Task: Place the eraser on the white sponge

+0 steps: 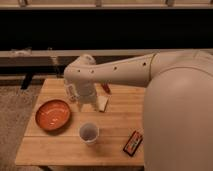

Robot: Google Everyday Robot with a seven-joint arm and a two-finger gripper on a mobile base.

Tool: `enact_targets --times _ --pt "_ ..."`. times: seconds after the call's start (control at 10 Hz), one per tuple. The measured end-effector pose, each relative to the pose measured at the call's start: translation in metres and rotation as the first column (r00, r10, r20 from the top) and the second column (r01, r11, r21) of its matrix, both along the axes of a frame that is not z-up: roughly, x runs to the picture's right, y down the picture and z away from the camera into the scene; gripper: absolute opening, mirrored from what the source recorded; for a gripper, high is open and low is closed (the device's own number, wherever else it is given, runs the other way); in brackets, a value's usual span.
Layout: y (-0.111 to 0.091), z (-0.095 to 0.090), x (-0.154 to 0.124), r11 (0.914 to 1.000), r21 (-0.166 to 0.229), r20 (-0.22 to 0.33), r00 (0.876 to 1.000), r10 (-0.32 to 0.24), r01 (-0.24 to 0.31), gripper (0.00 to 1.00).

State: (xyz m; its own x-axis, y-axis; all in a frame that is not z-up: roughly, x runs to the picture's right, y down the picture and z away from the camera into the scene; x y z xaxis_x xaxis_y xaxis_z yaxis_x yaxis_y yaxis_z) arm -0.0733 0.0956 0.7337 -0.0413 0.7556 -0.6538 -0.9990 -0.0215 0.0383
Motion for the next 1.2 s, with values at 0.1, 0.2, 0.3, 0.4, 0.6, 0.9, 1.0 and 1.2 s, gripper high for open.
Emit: enact_targets --times 0.1,0.2,0.3,0.4,0.6,0.9,1.0,1.2 --pt "-0.007 0.013 0.019 0.9997 0.008 -0.035 0.999 0.024 -0.024 0.65" --pt "-0.012 0.025 0.043 0.9987 0.011 -0.074 0.996 0.050 -0.049 0.65" --pt "-0.011 0.030 0.067 0.9974 0.009 -0.111 0.991 0.072 -0.072 0.65" --pt "-0.004 0.032 0.098 0.9949 0.007 -0.159 0.982 0.100 -0.101 0.65" --pt "0.008 0.027 0.137 0.9878 0.006 -0.215 0.965 0.153 -0.156 0.65" --pt "0.044 0.010 0.180 0.9628 -0.026 -0.279 0.927 0.251 -0.269 0.65" --pt "0.059 0.004 0.180 0.9502 -0.047 -0.289 0.915 0.282 -0.308 0.65" --pt "0.097 -0.004 0.190 0.9127 -0.087 -0.315 0.880 0.355 -0.399 0.65"
